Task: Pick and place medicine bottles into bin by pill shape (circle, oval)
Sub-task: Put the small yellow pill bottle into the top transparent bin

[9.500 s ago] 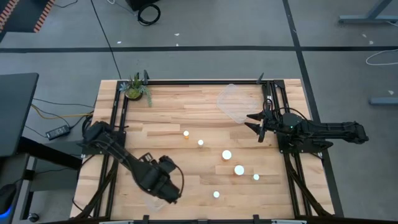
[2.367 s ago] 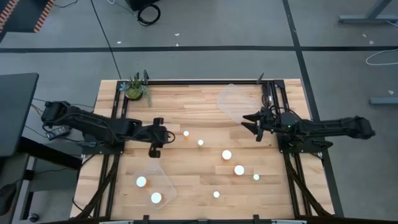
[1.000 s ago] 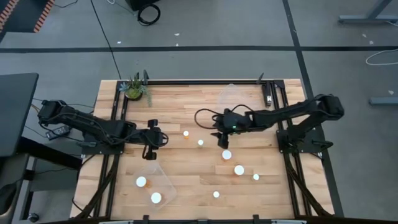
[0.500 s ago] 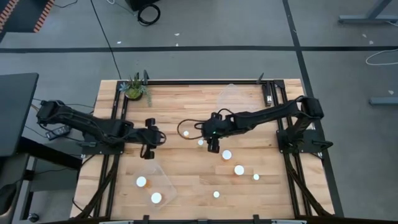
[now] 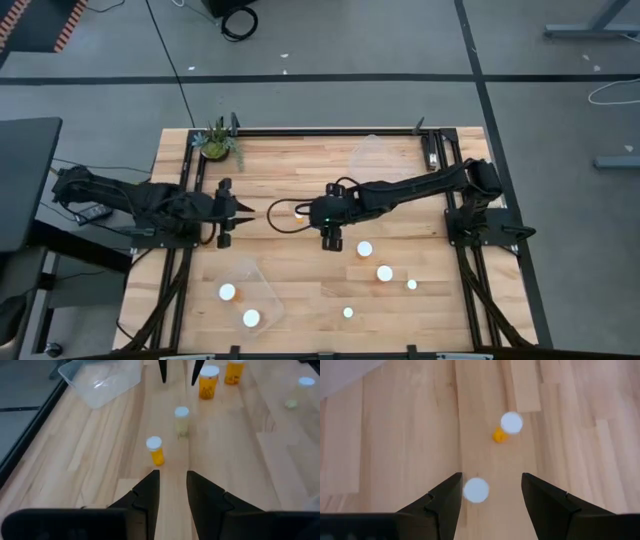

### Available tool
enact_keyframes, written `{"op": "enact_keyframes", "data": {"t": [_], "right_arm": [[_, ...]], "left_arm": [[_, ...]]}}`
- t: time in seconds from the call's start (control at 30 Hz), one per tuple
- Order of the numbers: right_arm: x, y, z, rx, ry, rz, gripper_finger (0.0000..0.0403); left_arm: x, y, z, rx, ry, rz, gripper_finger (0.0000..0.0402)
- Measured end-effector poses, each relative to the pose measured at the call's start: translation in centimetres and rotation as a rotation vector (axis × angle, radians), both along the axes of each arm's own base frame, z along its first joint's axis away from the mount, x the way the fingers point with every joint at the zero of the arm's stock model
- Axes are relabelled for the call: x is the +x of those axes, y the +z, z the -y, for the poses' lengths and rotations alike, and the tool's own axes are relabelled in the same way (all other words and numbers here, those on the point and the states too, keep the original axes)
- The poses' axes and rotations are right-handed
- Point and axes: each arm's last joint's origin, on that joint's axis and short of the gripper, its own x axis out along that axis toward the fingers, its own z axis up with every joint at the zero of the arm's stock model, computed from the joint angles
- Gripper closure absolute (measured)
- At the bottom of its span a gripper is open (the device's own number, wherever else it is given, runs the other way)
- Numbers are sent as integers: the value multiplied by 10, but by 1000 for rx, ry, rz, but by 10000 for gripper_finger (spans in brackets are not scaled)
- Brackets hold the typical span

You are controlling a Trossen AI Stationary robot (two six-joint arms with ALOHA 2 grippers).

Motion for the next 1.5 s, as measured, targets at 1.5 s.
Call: {"op": "enact_keyframes", "data": {"t": [1.5], "right_arm": [[27,-57,-12,-76,23,-136,165]], "left_arm": [[-19,-89,-5,-70,38,312,296]]}}
